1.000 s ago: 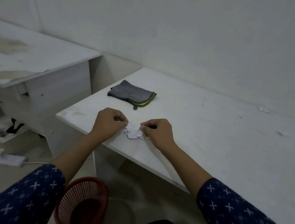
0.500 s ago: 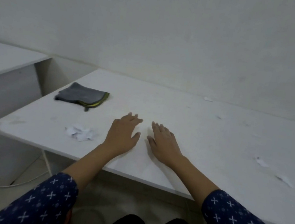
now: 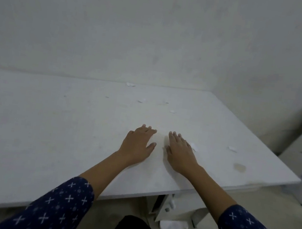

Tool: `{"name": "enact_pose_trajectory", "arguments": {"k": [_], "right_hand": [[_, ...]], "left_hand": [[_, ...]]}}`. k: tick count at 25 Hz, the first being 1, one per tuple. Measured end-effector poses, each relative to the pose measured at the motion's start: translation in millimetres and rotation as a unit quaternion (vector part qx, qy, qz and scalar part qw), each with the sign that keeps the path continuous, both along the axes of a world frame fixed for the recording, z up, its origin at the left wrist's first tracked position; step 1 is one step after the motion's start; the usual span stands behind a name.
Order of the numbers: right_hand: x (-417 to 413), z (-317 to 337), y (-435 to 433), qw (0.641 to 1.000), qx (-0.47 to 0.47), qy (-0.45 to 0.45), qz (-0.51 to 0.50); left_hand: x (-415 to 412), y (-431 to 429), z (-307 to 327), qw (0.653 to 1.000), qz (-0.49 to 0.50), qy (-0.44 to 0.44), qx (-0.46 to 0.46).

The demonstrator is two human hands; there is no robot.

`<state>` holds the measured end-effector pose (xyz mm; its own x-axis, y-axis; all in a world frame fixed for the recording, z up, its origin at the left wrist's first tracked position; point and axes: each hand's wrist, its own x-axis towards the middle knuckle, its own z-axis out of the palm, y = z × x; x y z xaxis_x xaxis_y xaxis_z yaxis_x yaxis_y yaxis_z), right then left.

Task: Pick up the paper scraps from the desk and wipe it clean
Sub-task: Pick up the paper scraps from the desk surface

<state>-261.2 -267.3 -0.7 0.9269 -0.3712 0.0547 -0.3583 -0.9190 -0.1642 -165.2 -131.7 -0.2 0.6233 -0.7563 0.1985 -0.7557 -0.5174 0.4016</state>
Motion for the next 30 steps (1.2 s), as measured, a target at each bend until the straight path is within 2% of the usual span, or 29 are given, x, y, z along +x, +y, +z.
{"name": "enact_pose_trajectory", "arguments": {"k": [5,12,19,25,28,30], "right_hand": [[-22,-3,-60,0.995,0.056,-0.055,-0.059],[-19,-7,-94,0.98,0.117,-0.134,-0.09],[-15,-6,-103,0.98,0.141,-0.125,-0.06],[-3,11,-95,0.981,0.164,-0.085,-0.054],[0,19,-85,0.967,0.206,-0.13,-0.07],[2,27,-70,0.939,0.285,-0.175,-0.083]], "left_hand": [[-1,-70,4,0.999,0.028,0.019,-0.038],[18,-106,-3,0.997,0.061,0.023,-0.044],[12,-105,1,0.987,0.048,0.04,-0.148],[10,-79,9,0.98,0.045,0.067,-0.184],[12,-64,12,0.978,0.049,0.069,-0.188],[13,-51,14,0.977,0.054,0.069,-0.196]]}}
